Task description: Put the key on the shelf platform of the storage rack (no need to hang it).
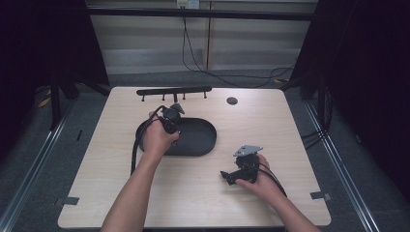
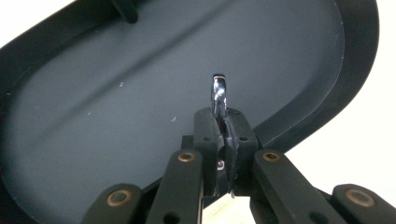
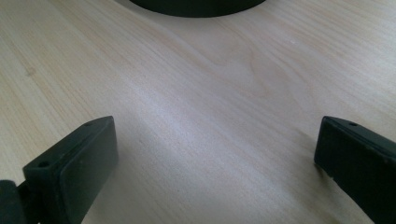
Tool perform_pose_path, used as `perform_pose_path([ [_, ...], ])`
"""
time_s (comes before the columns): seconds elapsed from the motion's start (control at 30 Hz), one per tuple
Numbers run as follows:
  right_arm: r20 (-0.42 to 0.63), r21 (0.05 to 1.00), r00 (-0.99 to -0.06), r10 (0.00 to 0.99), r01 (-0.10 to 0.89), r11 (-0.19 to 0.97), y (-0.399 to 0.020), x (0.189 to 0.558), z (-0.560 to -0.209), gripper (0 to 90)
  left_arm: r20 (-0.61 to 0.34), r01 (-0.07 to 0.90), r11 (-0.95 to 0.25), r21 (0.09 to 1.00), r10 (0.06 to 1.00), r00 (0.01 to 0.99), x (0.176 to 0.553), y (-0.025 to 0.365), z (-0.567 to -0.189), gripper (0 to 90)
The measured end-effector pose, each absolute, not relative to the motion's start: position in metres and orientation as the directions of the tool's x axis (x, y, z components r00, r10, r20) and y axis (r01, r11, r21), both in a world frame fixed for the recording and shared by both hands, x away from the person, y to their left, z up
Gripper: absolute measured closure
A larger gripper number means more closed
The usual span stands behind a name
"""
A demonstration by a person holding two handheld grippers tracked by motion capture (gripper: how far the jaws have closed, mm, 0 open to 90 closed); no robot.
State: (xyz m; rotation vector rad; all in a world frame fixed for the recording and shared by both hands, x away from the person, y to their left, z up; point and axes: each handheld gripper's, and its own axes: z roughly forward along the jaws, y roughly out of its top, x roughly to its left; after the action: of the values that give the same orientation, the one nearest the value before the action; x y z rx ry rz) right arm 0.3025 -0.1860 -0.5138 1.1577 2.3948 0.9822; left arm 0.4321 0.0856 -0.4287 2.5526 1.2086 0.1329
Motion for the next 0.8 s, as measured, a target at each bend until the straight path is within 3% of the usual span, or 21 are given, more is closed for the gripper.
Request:
perform_pose_path([
  [0.8, 0.023, 0.694, -0.630, 0.776, 0.569, 0.441, -0.186, 0.302, -0.514, 0.0, -0.042, 0.753, -0.577, 0.317, 0.785, 0.618, 0.439, 0.088, -0.447, 84.8],
])
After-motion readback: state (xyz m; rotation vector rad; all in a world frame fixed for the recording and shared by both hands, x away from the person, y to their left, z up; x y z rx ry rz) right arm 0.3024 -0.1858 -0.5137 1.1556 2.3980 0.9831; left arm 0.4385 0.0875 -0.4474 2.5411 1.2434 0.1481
